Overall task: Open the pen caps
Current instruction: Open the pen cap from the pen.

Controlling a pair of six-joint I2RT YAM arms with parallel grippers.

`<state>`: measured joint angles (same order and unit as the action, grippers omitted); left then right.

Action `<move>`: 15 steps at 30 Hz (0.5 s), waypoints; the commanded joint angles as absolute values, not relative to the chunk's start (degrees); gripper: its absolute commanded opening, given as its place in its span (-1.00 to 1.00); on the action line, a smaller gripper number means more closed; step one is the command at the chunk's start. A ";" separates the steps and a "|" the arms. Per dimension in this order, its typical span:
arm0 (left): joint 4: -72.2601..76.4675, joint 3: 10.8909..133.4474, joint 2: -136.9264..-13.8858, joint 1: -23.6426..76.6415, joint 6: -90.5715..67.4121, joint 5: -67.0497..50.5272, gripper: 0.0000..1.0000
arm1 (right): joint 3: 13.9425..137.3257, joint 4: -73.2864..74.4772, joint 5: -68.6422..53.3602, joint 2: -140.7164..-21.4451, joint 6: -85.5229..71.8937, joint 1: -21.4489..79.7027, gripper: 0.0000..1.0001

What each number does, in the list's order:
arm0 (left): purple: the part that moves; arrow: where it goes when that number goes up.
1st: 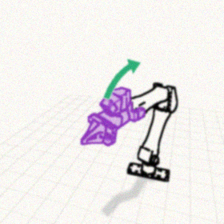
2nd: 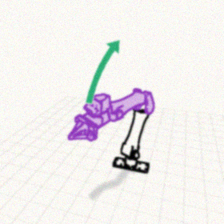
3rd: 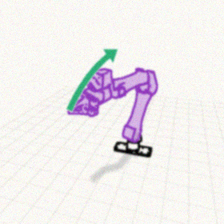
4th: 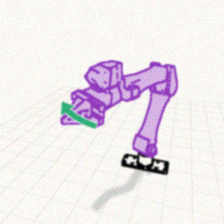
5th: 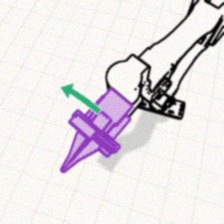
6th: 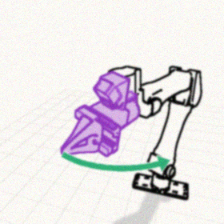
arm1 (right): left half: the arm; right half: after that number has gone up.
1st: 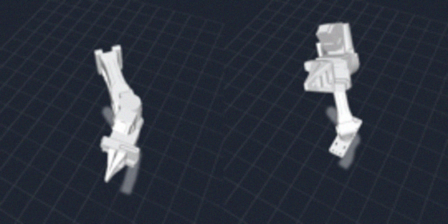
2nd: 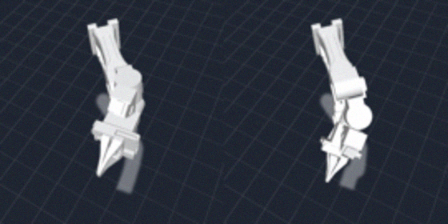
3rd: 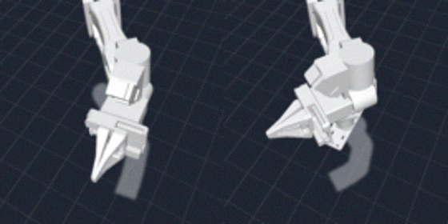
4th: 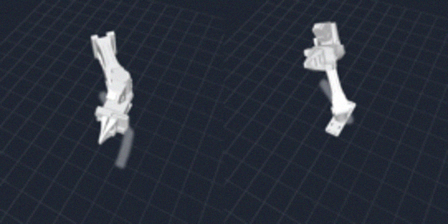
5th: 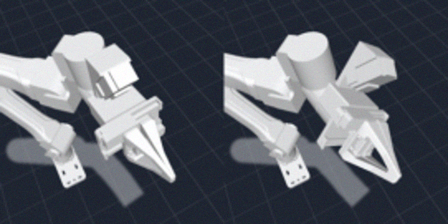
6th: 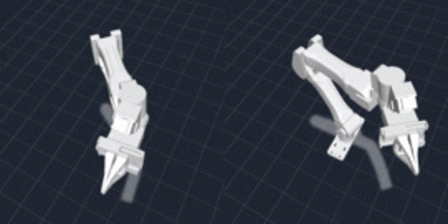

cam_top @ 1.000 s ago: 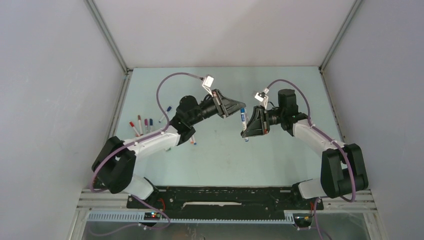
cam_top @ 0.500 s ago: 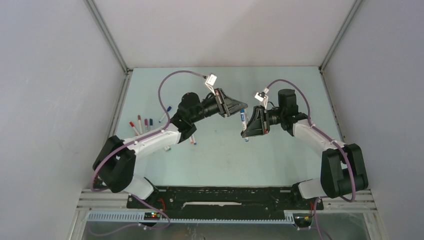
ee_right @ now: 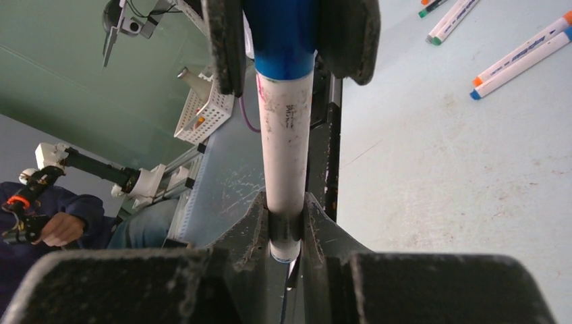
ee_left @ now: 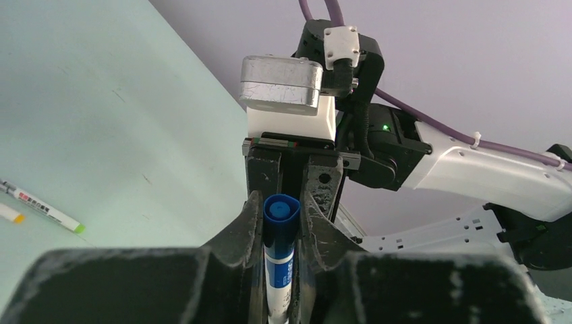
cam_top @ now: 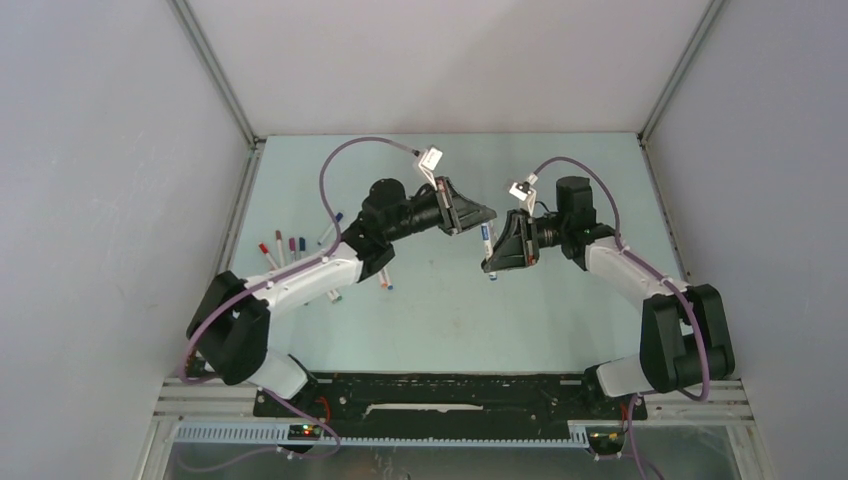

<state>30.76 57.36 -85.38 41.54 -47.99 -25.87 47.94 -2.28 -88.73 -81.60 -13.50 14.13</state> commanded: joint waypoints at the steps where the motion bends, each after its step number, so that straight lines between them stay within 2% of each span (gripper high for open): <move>1: 28.85 65.81 -80.98 37.49 -42.55 -22.20 -0.98 | 49.92 -3.27 -89.25 -83.17 -14.66 14.99 -1.00; 8: 32.62 67.70 -76.46 28.66 -42.62 -14.44 -1.00 | 49.92 -2.69 -87.88 -84.85 -15.05 17.69 -1.00; 15: 33.36 64.14 -70.07 26.43 -40.35 -1.21 -1.00 | 49.92 -2.76 -86.37 -86.56 -15.43 19.97 -1.00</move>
<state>25.82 60.99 -76.84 28.58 -43.40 -14.74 50.15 -4.36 -84.38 -85.56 -15.86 18.85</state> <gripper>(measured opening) 0.198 0.174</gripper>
